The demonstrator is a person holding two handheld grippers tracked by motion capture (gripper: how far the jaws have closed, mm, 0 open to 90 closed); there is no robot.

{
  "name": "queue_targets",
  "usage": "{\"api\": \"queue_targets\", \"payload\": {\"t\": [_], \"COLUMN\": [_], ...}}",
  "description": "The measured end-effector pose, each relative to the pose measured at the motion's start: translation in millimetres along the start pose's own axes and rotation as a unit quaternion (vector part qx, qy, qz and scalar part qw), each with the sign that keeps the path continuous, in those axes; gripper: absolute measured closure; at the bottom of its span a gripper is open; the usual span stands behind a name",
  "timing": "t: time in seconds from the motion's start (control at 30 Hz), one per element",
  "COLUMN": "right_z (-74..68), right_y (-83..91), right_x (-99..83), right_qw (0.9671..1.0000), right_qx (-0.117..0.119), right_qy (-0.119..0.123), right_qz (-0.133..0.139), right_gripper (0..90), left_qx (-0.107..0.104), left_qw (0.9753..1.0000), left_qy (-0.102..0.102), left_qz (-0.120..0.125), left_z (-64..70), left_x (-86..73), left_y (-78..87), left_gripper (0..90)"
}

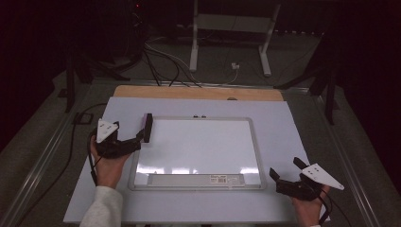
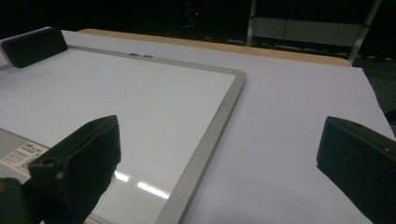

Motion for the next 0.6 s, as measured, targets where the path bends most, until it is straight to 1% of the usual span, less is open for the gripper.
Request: {"api": "queue_targets", "payload": {"t": [0.1, 0.2, 0.23, 0.33, 0.43, 0.53, 0.6], "right_z": [-0.1, -0.4, -0.5, -0.9, -1.2, -1.5, -1.2], "right_y": [0.6, 0.7, 0.6, 0.3, 0.0, -0.1, 0.1], "right_x": [0.2, 0.2, 0.3, 0.3, 0.3, 0.6, 0.6], "right_qw": [1.0, 1.0, 1.0, 0.9999, 0.9999, 0.9999, 0.9999], "right_qx": [0.001, 0.001, 0.001, 0.002, 0.003, 0.004, 0.003], "right_qy": [-0.003, -0.006, -0.007, -0.012, -0.012, -0.012, -0.012], "right_qz": [0.002, 0.004, 0.004, 0.005, 0.004, 0.006, 0.006], "right_gripper": [0.0, 0.0, 0.0, 0.0, 0.0, 0.0, 0.0], "left_qx": [-0.009, -0.02, -0.02, -0.021, -0.012, -0.008, -0.013], "left_qw": [0.9999, 0.9998, 0.9998, 0.9998, 0.9999, 0.9999, 0.9998], "left_qy": [-0.01, -0.006, -0.003, -0.003, -0.005, 0.001, 0.005], "left_qz": [0.003, 0.007, 0.006, 0.003, 0.004, 0.008, 0.011], "left_z": [-5.5, -12.6, -14.4, -18.0, -22.5, -27.8, -29.3], "left_x": [-8.6, -18.0, -21.5, -33.5, -43.9, -50.3, -53.4], "left_y": [15.8, 29.2, 33.0, 43.0, 49.2, 53.9, 56.8], "left_gripper": [1.2, 0.6, 0.6, 0.6, 0.5, 0.5, 0.6]}}
Point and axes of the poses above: each handheld gripper's, and its own axes: y roughly backward along the jaws, x roughly out of its top, z roughly to its right, the point moved 4 cm from there along -y, roughly forward along the jaws, and after that the axes turned 10 degrees about y, right-handed, at the moved point
